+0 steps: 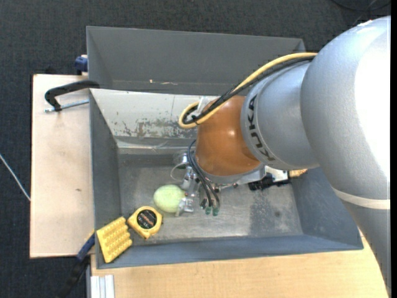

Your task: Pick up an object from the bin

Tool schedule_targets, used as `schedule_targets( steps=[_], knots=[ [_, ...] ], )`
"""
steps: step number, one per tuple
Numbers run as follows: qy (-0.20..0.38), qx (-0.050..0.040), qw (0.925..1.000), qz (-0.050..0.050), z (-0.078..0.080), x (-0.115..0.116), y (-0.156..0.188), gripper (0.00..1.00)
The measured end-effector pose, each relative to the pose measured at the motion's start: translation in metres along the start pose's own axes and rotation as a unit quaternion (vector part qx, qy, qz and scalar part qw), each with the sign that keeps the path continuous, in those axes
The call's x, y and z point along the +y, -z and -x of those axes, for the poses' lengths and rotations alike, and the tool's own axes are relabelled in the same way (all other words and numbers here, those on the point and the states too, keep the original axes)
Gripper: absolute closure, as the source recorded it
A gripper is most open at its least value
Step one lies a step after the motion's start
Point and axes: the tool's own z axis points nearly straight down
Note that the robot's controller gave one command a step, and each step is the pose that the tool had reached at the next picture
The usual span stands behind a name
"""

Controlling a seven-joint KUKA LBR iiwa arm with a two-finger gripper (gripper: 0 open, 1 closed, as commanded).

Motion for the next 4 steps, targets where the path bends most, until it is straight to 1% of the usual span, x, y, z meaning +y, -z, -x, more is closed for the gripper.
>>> schedule_targets(
  steps=[1, 2, 4],
  knots=[
    [-0.001, -0.0009, 1.0, -0.001, -0.001, -0.001, 0.018, 1.0],
    [-0.001, -0.0038, 1.0, 0.0, 0.0, -0.001, 0.038, 1.0],
    [0.0, -0.0069, 1.0, 0.001, 0.001, 0.0, 0.063, 1.0]
  ],
)
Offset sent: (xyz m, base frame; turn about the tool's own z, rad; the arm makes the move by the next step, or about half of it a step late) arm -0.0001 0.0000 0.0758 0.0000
